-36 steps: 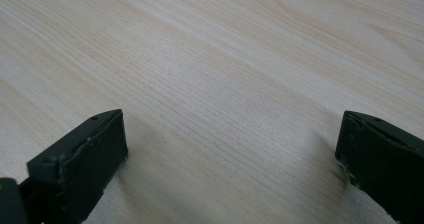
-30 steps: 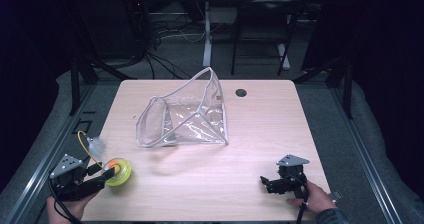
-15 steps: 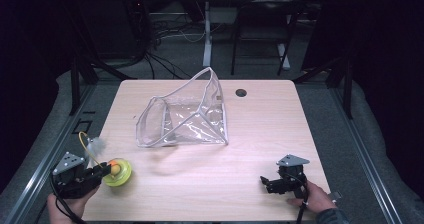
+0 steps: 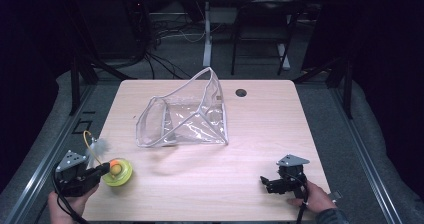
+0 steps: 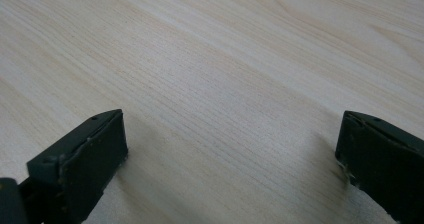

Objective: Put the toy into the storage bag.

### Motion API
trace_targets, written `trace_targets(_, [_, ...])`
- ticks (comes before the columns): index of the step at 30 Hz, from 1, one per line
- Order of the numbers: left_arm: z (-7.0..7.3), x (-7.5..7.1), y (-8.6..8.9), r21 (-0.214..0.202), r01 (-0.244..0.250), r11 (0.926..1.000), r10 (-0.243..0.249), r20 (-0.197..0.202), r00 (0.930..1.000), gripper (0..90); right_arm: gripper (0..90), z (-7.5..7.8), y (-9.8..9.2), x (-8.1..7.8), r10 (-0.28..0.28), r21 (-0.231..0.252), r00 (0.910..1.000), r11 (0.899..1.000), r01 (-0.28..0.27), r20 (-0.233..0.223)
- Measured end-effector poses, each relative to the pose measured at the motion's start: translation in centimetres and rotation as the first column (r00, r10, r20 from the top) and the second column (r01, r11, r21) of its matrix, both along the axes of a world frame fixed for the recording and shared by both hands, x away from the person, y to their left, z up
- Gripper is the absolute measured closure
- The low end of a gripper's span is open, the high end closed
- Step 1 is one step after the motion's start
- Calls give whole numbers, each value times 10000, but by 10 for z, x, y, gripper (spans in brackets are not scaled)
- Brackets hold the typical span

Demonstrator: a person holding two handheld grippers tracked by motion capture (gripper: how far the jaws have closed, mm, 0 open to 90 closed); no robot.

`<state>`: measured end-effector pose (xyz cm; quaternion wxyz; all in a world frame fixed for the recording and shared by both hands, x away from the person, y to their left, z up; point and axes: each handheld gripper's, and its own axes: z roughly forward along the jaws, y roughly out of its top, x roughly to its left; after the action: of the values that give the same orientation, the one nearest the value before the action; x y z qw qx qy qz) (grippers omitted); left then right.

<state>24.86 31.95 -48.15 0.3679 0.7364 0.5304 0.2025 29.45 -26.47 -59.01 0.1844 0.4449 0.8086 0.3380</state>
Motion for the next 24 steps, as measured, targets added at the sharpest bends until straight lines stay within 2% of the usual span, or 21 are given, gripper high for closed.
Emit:
trace_targets(11, [9,8,-1,313,291,9991,-286,-150,9995,878,0,0,0,0,1,1,10000,10000,-1,0])
trace_targets(24, [15,15,0,450,307,9985,-297,-241,9993,878,0,0,0,0,1,-1,10000,10000,-1,0])
